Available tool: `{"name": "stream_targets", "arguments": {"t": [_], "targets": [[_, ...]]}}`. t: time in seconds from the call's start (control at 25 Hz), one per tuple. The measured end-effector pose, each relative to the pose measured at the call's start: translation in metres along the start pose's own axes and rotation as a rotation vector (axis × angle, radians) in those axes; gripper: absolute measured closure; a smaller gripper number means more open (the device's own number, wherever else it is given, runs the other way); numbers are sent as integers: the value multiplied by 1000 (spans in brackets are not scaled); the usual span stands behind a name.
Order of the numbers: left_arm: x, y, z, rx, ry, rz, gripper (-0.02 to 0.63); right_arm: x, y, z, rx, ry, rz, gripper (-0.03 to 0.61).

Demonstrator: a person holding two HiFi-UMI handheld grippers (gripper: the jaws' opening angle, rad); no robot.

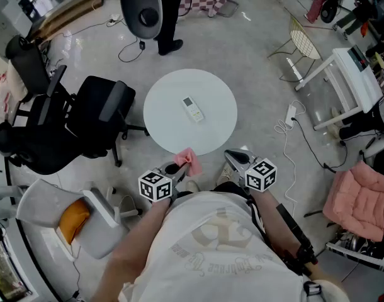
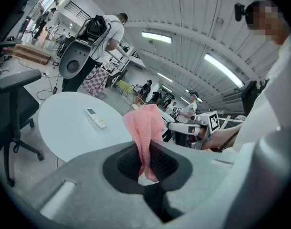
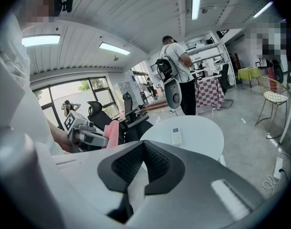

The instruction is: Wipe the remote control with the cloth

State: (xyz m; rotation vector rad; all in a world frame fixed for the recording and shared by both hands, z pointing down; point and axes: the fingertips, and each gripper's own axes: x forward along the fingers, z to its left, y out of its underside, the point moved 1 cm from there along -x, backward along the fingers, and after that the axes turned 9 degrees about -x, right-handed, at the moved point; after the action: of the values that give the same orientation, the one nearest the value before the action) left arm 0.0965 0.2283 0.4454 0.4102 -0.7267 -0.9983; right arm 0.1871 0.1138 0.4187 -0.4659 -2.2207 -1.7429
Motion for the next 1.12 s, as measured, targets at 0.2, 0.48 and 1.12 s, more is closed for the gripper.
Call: {"name": "stream_targets", "arguments": {"t": [0.2, 0.48, 1.12], "targets": [[0, 6, -4, 1, 9, -2, 595, -6, -1, -1, -18, 32, 1, 571], [-1, 5, -7, 5, 24, -3, 595, -16, 0, -6, -49, 140, 11, 571], [-1, -15, 18, -32, -46, -51, 595, 20, 4, -26, -25, 79, 50, 572]]}}
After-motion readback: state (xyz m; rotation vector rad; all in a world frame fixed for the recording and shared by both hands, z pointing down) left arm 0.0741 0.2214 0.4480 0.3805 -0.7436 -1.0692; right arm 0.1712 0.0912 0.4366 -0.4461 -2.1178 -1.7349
